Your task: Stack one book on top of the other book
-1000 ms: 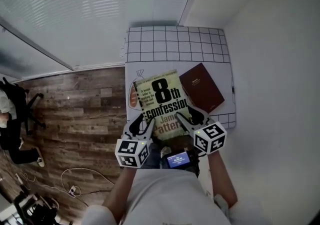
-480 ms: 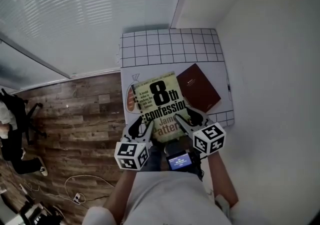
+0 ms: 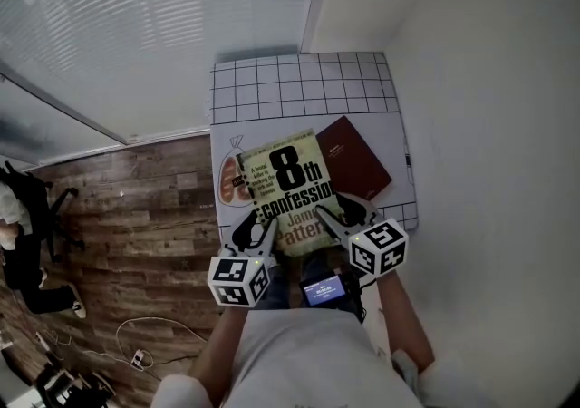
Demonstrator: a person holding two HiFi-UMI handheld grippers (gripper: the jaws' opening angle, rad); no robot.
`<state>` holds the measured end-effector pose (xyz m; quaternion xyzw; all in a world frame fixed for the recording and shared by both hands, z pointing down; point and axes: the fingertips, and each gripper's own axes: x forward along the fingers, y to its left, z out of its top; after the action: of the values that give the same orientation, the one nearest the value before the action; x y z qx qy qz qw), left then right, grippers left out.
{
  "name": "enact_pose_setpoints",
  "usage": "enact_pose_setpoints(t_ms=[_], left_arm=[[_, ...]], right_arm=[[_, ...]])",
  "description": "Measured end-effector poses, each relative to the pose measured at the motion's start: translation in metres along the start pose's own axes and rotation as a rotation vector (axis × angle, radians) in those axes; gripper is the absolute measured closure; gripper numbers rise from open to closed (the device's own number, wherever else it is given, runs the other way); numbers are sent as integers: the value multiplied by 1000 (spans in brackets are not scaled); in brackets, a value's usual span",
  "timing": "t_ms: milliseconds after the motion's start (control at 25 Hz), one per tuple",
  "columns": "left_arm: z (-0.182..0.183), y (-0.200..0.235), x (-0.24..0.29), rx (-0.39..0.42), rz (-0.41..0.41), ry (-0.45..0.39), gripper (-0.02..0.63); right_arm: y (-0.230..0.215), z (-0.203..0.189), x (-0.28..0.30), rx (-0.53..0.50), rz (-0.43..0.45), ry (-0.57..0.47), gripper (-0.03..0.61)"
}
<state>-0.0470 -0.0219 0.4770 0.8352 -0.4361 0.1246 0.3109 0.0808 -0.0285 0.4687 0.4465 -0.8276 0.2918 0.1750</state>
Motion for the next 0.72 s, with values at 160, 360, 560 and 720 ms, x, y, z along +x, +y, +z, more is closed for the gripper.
enact_pose_setpoints(t_ms=[160,360,560,720], left_arm=[[0,-9,8,-10,17,-4,431],[1,-21,16,-15,33,-3,431],[-2,-28,25,-27,46,4,431],[-4,-37,36,-34,42,13,431]], right_arm=[[-12,1,-4,-4,17,10,380],[-25,4,-9,-4,37,22,380],[-38,4,-10,-6,54,34,380],[-52,4,-13,-5,49,38,380]])
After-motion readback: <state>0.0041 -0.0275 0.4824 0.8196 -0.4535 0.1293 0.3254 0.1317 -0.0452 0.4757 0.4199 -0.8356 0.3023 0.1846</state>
